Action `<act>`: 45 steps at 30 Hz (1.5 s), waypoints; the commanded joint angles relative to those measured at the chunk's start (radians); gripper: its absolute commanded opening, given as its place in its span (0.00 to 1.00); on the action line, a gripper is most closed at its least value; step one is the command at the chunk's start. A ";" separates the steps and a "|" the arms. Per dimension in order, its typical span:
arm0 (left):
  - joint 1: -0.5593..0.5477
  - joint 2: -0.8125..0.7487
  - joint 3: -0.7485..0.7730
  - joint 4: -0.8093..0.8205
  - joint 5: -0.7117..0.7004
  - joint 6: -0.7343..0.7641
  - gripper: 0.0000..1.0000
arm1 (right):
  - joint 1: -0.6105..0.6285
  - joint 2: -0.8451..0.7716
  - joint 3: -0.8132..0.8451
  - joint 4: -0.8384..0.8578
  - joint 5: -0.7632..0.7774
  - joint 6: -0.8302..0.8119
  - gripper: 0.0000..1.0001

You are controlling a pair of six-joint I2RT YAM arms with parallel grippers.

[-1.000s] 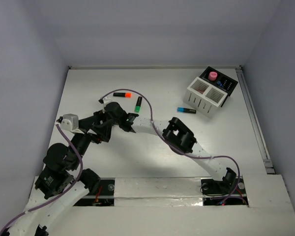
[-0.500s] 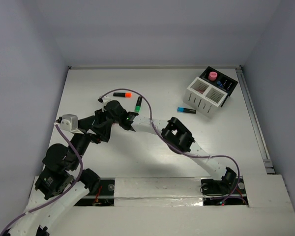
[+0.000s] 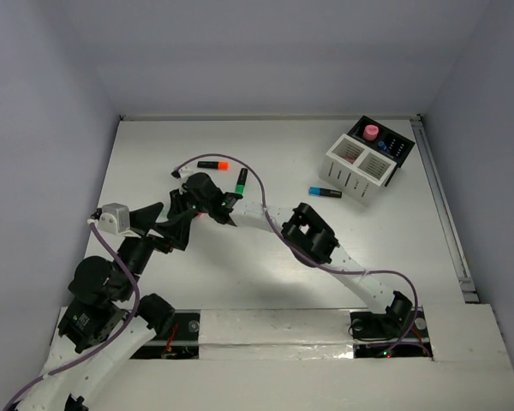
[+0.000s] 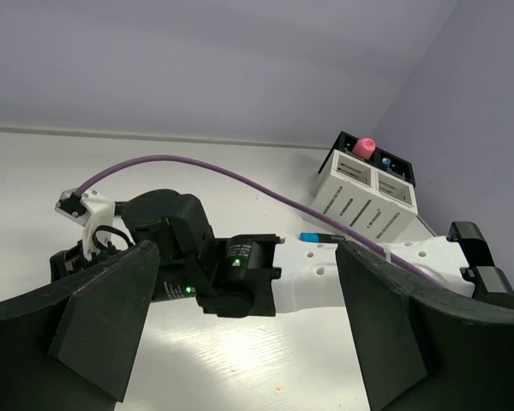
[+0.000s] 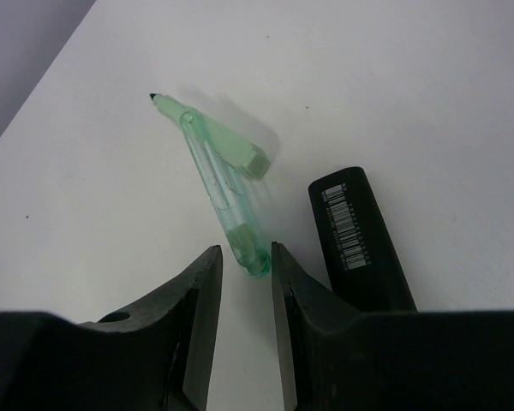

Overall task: Sort the stationery into containers
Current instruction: Pick up the pen from the center of the board.

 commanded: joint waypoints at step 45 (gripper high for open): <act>0.033 0.208 -0.056 0.305 0.021 -0.216 0.58 | 0.000 -0.937 -1.113 0.378 -0.166 -0.026 0.00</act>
